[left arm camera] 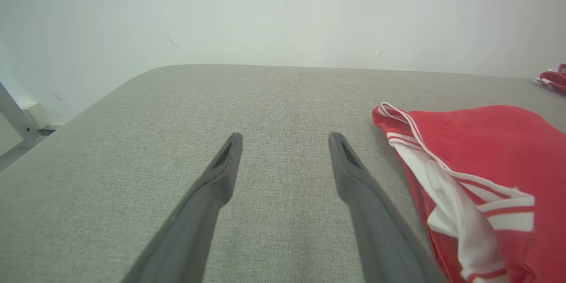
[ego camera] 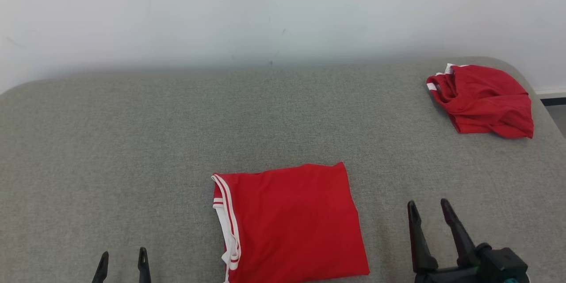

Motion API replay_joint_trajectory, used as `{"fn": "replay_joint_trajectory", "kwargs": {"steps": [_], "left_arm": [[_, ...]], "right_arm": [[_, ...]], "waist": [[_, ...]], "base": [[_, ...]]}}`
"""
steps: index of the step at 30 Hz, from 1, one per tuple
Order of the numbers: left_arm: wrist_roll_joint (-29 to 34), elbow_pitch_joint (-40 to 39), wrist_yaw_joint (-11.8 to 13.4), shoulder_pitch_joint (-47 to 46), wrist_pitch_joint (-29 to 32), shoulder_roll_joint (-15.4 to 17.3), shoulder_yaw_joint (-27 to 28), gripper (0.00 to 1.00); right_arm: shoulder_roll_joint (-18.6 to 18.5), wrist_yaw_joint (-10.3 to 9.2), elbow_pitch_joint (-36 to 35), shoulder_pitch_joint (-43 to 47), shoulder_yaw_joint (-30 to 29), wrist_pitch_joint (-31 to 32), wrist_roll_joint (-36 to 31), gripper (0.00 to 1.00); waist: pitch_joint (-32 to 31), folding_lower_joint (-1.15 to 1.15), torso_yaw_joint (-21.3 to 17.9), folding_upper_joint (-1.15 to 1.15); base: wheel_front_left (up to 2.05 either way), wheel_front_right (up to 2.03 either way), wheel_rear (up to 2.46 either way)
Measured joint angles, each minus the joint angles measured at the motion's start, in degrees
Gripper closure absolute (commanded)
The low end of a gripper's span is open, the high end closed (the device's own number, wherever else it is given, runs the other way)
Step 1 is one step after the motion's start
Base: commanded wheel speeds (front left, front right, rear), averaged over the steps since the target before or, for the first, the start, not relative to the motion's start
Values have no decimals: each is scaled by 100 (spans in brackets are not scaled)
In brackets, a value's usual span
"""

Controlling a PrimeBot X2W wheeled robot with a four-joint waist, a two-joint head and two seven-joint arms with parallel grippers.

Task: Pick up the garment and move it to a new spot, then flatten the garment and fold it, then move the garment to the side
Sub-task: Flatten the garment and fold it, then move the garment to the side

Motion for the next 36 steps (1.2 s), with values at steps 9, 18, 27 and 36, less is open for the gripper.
{"fn": "replay_joint_trajectory", "kwargs": {"steps": [9, 18, 27, 36], "left_arm": [[-44, -70, 49, 42, 0, 0, -27, 0], [104, -20, 293, 85, 0, 0, -71, 0], [127, 26, 299, 102, 0, 0, -92, 0], [108, 76, 260, 92, 0, 0, -92, 0]], "right_arm": [[62, -1, 232, 181, 180, 0, 105, 0], [64, -1, 275, 185, 247, 0, 68, 0], [66, 0, 581, 152, 337, 0, -118, 0], [66, -1, 810, 40, 446, 0, -138, 0]], "waist": [[-36, 0, -51, 0], [-53, 0, -42, 0], [-52, 0, -13, 0], [-56, 0, 17, 0]], "base": [[0, 0, 0], [0, 0, 0], [0, 0, 0], [0, 0, 0]]}}
